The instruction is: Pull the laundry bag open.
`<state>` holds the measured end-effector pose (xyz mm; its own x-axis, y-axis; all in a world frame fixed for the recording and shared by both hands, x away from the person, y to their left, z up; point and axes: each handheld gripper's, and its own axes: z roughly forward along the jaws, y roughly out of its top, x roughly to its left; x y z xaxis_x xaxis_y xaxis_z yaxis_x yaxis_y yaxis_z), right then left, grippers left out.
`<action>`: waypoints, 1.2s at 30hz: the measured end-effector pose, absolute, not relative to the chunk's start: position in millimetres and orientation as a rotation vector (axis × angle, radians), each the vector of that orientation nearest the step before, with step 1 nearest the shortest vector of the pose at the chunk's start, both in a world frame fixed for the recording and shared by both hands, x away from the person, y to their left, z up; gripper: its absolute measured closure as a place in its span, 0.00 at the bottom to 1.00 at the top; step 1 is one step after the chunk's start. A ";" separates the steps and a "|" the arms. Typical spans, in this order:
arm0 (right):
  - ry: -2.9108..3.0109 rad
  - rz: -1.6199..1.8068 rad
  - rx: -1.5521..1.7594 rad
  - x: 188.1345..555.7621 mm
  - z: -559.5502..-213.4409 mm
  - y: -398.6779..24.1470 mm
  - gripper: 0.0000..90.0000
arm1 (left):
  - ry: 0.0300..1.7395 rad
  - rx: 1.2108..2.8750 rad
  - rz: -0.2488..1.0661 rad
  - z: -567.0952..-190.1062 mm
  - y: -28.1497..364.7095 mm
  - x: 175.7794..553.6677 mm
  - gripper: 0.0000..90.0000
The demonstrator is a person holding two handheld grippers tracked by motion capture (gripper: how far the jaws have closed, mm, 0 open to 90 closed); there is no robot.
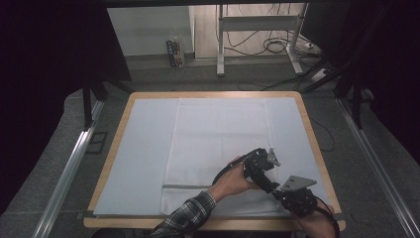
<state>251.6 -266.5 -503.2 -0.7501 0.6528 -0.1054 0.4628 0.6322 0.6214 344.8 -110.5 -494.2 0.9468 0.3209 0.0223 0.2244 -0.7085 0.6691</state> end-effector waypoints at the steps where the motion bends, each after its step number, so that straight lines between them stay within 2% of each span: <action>1: 2.535 0.834 0.897 251.7 -503.2 -266.7 0.97 | 0.387 2.382 0.179 -492.9 -109.3 345.0 0.13; 5: 2.538 0.831 0.895 251.7 -503.3 -267.0 0.97 | 0.403 2.386 0.235 -488.2 -102.8 346.3 0.14; 13: 2.533 0.833 0.896 251.7 -502.9 -266.5 0.97 | 0.375 2.359 0.130 -488.8 -104.8 345.6 0.14; 20: 2.533 0.836 0.899 251.6 -502.8 -267.0 0.97 | 0.373 2.427 0.232 -498.2 -120.4 342.4 0.15; 26: 2.535 0.835 0.903 251.9 -502.9 -267.5 0.97 | 0.424 2.403 0.270 -487.9 -107.2 348.0 0.18; 33: 2.536 0.830 0.904 251.9 -502.7 -267.4 0.96 | 0.433 2.397 0.249 -484.1 -93.0 347.1 0.19; 36: 2.534 0.833 0.906 252.0 -503.0 -267.2 0.96 | 0.444 2.371 0.207 -482.1 -83.3 346.2 0.23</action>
<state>252.0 -267.2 -503.0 -0.7461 0.6580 -0.1016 0.4694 0.6281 0.6206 346.2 -83.3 -482.1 0.9284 0.3707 0.0257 0.2579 -0.6926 0.6736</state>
